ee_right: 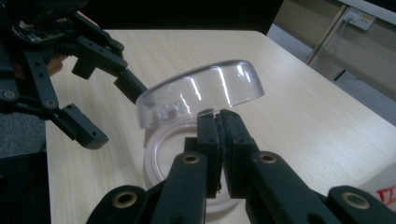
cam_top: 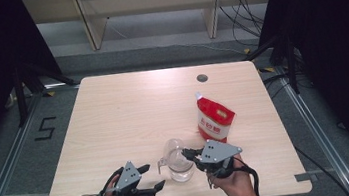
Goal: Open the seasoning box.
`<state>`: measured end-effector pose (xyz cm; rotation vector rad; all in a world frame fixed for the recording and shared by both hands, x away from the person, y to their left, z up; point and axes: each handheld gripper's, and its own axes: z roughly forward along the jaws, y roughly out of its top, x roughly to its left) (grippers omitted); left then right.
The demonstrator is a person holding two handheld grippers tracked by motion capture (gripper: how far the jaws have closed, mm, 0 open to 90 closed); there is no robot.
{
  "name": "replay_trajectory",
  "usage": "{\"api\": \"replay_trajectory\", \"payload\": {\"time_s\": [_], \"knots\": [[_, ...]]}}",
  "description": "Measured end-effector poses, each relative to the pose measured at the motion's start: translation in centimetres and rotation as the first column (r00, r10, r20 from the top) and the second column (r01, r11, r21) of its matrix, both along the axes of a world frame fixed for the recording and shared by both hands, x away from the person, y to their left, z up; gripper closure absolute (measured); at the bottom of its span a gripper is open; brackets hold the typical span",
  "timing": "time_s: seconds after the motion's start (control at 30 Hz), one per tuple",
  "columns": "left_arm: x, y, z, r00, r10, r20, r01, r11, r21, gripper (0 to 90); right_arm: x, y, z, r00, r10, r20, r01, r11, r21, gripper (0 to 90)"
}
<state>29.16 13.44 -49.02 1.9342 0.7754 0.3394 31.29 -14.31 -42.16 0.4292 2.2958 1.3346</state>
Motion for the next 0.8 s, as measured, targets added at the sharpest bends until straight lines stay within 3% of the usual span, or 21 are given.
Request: {"api": "replay_trajectory", "payload": {"time_s": [0.07, 0.43, 0.47, 0.6, 0.7, 0.8], "knots": [[0.0, 0.2, -0.2, 0.9999, 0.015, -0.008, -0.015, 0.9998, -0.01, 14.9, 0.0, 0.5, 0.1, 0.9999, 0.01, -0.003, -0.01, 1.0, 0.0, 87.8], [0.0, 1.7, -0.6, 0.9984, 0.041, -0.039, -0.042, 0.9987, -0.029, 15.1, -0.3, 2.3, 0.5, 0.9994, 0.034, 0.003, -0.034, 0.999, -0.005, 87.8], [0.0, 1.9, -0.6, 0.9986, 0.034, -0.04, -0.035, 0.9993, -0.013, 15.1, -0.2, 2.5, 0.5, 0.9983, 0.052, 0.025, -0.052, 0.999, -0.011, 87.8], [0.0, 1.8, -0.7, 0.9984, 0.035, -0.045, -0.035, 0.9994, -0.006, 15.1, -0.3, 3.6, 0.2, 0.9974, 0.072, 0.005, -0.072, 0.997, -0.004, 88.0], [0.0, 1.7, -0.6, 0.9985, 0.03, -0.046, -0.031, 0.999, -0.031, 15.1, -0.3, 4.0, 0.1, 0.9962, 0.086, 0.005, -0.086, 0.996, -0.01, 88.0], [0.0, 1.9, -0.5, 0.9983, 0.033, -0.047, -0.034, 0.9993, -0.013, 15.1, -0.2, 3.7, 0.2, 0.9965, 0.083, -0.011, -0.083, 0.996, 0.019, 88.0]]}}
